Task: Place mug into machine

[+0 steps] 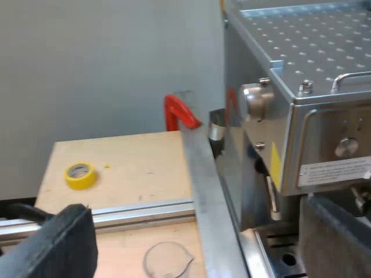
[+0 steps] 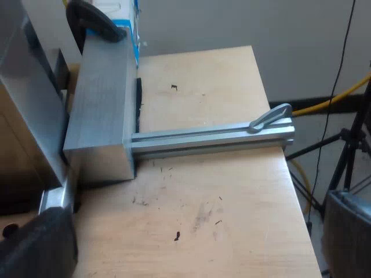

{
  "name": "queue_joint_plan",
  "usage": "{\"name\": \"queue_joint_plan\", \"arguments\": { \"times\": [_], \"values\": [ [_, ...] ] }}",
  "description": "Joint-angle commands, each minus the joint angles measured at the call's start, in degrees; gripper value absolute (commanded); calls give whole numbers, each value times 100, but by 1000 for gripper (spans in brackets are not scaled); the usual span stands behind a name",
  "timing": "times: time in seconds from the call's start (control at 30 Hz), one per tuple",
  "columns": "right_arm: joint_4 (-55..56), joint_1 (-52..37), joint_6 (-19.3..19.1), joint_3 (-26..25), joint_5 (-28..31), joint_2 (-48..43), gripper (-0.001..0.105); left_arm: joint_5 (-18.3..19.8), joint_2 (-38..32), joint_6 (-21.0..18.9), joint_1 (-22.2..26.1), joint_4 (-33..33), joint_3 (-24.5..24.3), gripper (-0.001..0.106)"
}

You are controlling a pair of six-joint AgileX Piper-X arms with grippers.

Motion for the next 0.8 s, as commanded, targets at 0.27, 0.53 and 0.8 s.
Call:
{"name": "queue_joint_plan", "arguments": {
  "times": [0.27, 0.53, 0.8],
  "values": [
    [501, -14, -188, 243, -25, -1506, 86, -316, -1394, -5, -17, 694, 319, 73],
    [850, -14, -176, 448, -25, -2288, 86, -457, -2416, -5, -17, 1279, 722, 73],
    [910, -14, -133, 1005, -40, -2433, 86, -628, -2368, 381, 3, 1160, 1096, 73]
  ]
}}
